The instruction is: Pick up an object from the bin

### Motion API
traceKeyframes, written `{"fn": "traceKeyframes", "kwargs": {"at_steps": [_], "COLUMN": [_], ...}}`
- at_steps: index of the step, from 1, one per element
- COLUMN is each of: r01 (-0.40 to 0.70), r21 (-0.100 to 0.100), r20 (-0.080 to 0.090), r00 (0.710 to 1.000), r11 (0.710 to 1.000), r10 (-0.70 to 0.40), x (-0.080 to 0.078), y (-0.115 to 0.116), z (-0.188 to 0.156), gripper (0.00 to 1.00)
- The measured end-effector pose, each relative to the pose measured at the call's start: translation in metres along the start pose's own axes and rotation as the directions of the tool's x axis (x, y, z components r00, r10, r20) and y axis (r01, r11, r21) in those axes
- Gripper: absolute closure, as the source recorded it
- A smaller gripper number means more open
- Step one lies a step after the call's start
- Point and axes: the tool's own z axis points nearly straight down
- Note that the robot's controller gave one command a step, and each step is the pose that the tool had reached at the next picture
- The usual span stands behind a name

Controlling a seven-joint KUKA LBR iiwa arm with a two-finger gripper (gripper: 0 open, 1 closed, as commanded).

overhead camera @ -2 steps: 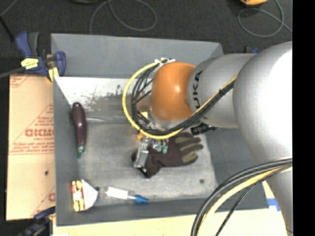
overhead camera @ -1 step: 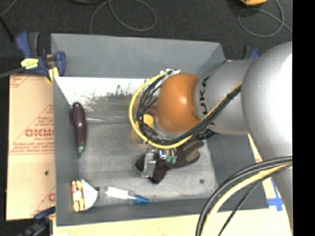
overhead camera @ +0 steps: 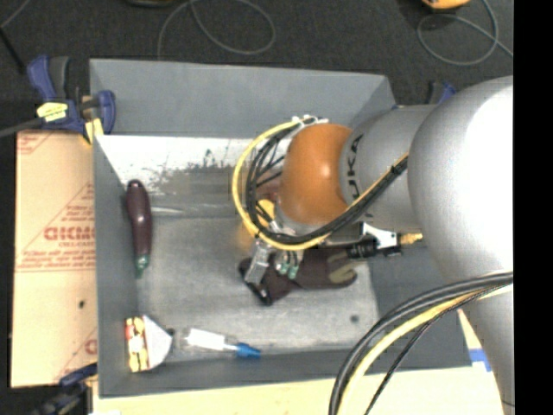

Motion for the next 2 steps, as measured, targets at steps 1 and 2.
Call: {"fn": "traceKeyframes", "kwargs": {"at_steps": [1, 2], "r01": [0.001, 0.001], "r21": [0.0, 0.0], "r20": [0.0, 0.0], "r00": [1.0, 1.0], "r11": [1.0, 1.0], "r10": [-0.001, -0.001], "x": [0.0002, 0.0001], "y": [0.0, 0.0], "z": [0.0, -0.0006], "gripper": [1.0, 1.0]}}
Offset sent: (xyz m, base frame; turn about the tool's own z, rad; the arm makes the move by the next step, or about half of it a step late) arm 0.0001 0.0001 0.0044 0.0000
